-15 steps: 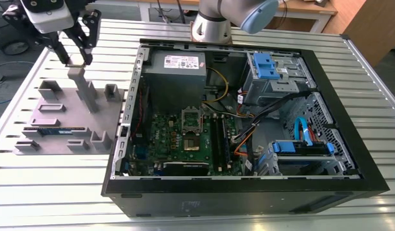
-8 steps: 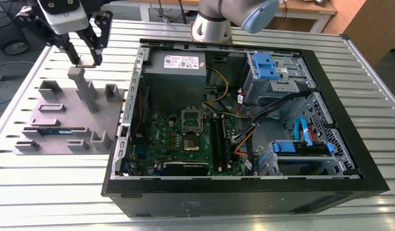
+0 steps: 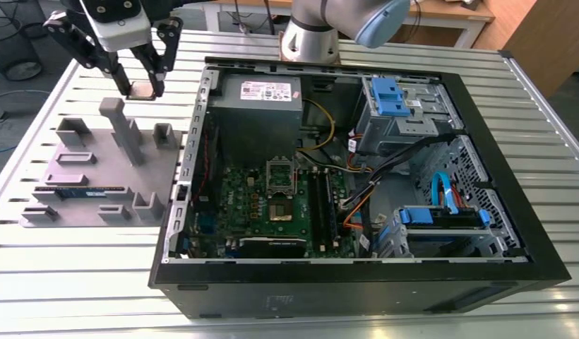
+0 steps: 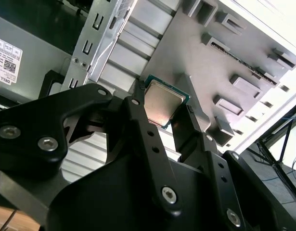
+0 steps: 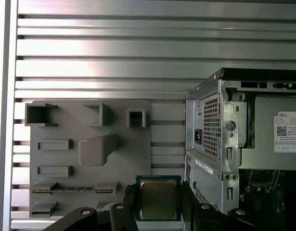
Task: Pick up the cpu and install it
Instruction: 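Pick up the cpu and move it towards the insertion slot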
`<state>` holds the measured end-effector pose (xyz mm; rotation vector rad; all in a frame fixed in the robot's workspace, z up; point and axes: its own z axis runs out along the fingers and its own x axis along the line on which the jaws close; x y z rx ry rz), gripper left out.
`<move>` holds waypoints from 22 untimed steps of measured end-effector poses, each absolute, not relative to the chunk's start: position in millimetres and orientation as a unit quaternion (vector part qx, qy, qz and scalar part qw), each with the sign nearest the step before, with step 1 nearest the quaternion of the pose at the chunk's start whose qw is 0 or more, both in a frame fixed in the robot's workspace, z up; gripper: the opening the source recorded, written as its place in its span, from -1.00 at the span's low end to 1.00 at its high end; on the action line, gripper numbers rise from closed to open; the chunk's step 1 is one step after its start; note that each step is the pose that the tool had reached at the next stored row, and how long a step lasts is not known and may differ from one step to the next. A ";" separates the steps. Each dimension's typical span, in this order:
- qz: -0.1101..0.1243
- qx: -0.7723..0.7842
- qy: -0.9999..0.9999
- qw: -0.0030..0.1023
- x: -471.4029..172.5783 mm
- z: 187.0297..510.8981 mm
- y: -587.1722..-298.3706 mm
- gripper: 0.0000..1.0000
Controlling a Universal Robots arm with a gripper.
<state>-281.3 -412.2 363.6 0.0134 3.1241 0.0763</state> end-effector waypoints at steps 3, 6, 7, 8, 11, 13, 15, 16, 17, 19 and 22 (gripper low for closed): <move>0.024 0.004 1.000 0.008 -281.2 363.5 -412.2 -0.06; 0.024 0.004 1.000 0.008 -277.8 363.6 -412.2 -0.06; 0.024 0.004 1.000 0.008 -277.7 363.6 -412.2 -0.06; 0.024 0.004 1.000 0.008 -277.7 363.6 -412.2 -0.06; 0.024 0.004 1.000 0.008 -277.6 363.6 -412.2 -0.06; 0.024 0.004 1.000 0.008 -277.6 363.6 -412.2 -0.06; 0.024 0.004 1.000 0.008 -276.7 363.6 -412.1 -0.06; 0.024 0.004 1.000 0.008 -276.1 363.6 -412.2 -0.06; 0.024 0.004 1.000 0.008 -275.0 363.6 -412.2 -0.06; 0.024 0.004 1.000 0.008 -271.7 363.6 -412.1 -0.06; 0.024 0.004 1.000 0.008 -264.1 363.5 -412.2 -0.06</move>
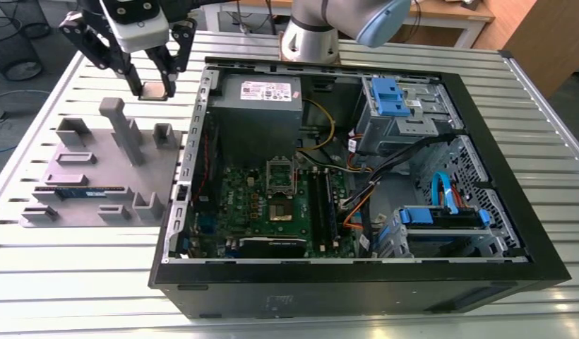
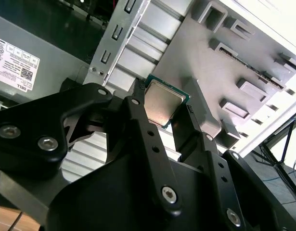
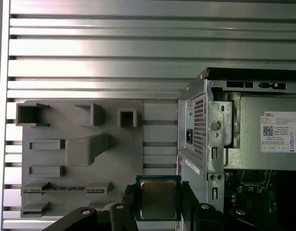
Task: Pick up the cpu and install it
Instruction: 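Pick up the cpu and move it towards the insertion slot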
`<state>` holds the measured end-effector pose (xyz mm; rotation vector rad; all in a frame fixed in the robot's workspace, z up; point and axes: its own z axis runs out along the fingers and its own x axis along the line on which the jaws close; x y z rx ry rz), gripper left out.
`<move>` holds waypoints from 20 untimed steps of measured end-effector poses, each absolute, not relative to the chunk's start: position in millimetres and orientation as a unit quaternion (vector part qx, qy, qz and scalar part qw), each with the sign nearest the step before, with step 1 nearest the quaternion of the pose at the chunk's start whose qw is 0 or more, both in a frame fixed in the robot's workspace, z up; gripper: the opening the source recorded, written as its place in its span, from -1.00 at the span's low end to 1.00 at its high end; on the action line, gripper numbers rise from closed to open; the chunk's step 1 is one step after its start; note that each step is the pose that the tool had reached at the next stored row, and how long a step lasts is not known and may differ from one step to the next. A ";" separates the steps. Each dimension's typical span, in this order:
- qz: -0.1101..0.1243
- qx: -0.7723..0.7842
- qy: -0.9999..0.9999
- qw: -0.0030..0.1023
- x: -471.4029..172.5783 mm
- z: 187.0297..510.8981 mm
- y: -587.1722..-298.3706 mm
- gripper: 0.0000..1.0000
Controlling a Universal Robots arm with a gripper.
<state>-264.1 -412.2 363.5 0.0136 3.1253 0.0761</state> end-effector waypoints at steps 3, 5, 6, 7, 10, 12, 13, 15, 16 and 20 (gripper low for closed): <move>0.024 0.004 1.000 0.007 -255.2 363.4 -412.2 -0.06; 0.024 0.004 1.000 0.007 -249.2 363.3 -412.2 -0.06; 0.024 0.004 1.000 0.007 -246.6 363.3 -412.2 -0.06; 0.024 0.004 1.000 0.007 -244.1 363.3 -412.2 -0.06; 0.024 0.004 1.000 0.006 -237.2 363.3 -412.2 -0.06; 0.024 0.004 1.000 0.006 -232.9 363.2 -412.1 -0.06; 0.024 0.004 1.000 0.006 -230.6 363.2 -412.1 -0.06; 0.024 0.004 1.000 0.006 -226.5 363.2 -412.1 -0.06; 0.024 0.004 1.000 0.006 -224.6 363.2 -412.1 -0.06; 0.024 0.004 1.000 0.006 -217.4 363.1 -412.0 -0.06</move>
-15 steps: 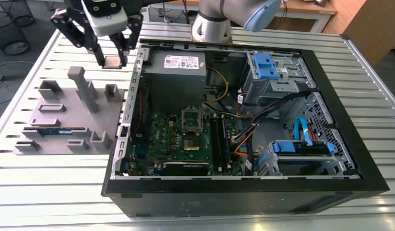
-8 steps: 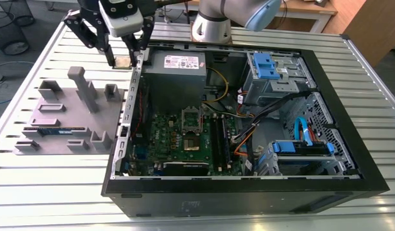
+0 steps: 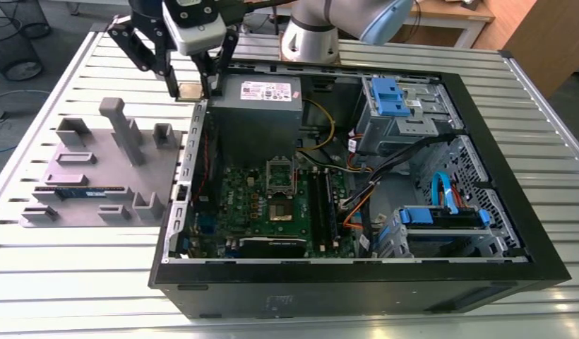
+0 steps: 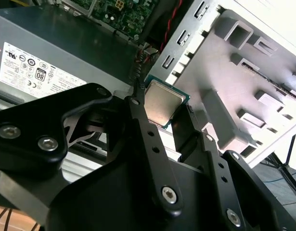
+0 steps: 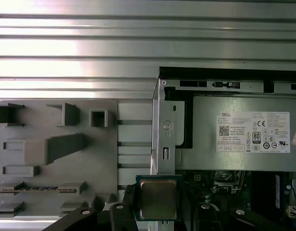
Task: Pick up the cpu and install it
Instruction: 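Pick up the cpu and move it towards the insertion slot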
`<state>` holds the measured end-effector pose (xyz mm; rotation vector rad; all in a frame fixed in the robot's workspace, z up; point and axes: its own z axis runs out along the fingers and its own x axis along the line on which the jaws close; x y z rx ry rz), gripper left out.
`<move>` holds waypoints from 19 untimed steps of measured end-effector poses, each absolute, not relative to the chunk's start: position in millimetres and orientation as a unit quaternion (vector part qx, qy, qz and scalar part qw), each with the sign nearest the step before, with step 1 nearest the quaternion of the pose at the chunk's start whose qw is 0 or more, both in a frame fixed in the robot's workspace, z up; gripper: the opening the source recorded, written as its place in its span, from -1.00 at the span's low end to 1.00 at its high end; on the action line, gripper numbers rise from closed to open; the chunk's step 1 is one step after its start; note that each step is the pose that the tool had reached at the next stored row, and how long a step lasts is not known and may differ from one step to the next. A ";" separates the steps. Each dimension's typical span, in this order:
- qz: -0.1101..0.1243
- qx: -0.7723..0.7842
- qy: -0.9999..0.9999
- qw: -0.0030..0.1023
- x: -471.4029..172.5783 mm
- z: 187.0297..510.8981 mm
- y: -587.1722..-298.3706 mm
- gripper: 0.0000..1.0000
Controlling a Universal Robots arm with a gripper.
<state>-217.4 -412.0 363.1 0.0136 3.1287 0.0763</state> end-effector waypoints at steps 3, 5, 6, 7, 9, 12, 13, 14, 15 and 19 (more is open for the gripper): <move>0.024 0.004 1.000 0.006 -212.2 363.0 -411.9 -0.06; 0.024 0.004 1.000 0.006 -208.7 363.0 -411.9 -0.06; 0.024 0.004 1.000 0.006 -206.7 362.9 -411.8 -0.06; 0.024 0.004 1.000 0.006 -204.5 362.9 -411.8 -0.06; 0.024 0.004 1.000 0.006 -200.3 362.9 -411.8 -0.06; 0.024 0.004 1.000 0.006 -193.4 362.8 -411.7 -0.06; 0.024 0.004 1.000 0.006 -190.5 362.7 -411.7 -0.06; 0.024 0.004 1.000 0.006 -187.6 362.7 -411.7 -0.06; 0.024 0.004 1.000 0.006 -184.5 362.7 -411.7 -0.06; 0.024 0.004 1.000 0.006 -168.5 362.4 -411.6 -0.06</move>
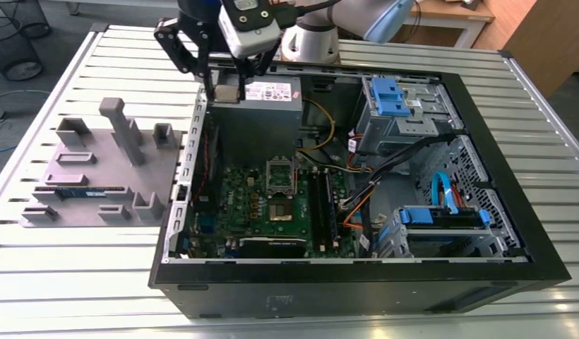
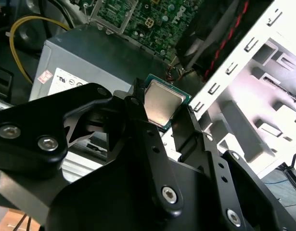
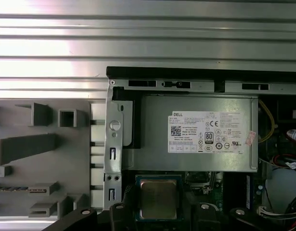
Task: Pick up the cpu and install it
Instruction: 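Pick up the cpu and move it towards the insertion slot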
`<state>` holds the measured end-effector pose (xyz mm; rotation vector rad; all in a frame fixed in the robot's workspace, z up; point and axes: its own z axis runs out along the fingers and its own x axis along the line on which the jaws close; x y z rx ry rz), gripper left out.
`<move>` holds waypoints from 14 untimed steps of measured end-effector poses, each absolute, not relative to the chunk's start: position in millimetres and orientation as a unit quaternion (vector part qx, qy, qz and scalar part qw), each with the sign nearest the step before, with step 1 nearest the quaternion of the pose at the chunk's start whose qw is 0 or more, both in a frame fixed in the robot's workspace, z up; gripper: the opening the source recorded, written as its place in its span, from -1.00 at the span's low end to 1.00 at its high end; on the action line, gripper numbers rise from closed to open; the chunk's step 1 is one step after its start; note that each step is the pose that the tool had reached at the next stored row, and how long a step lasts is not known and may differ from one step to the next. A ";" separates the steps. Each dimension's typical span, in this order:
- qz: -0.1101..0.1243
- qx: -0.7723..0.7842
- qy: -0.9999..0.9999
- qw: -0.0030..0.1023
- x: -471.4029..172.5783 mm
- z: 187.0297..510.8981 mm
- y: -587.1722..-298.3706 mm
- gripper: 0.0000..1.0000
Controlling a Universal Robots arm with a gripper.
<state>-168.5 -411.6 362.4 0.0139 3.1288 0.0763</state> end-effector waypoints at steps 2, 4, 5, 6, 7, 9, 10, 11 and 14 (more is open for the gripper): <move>0.024 0.004 1.000 0.006 -161.3 362.4 -411.7 -0.06; 0.024 0.004 1.000 0.006 -155.1 362.3 -411.6 -0.06; 0.024 0.004 1.000 0.006 -152.0 362.3 -411.6 -0.06; 0.024 0.004 1.000 0.006 -148.6 362.3 -411.6 -0.06; 0.024 0.004 1.000 0.006 -145.8 362.2 -411.6 -0.06; 0.024 0.004 1.000 0.006 -140.5 362.2 -411.6 -0.06; 0.024 0.004 1.000 0.006 -137.9 362.2 -411.6 -0.06; 0.024 0.004 1.000 0.006 -135.2 362.1 -411.6 -0.06; 0.024 0.004 1.000 0.006 -127.7 362.1 -411.5 -0.06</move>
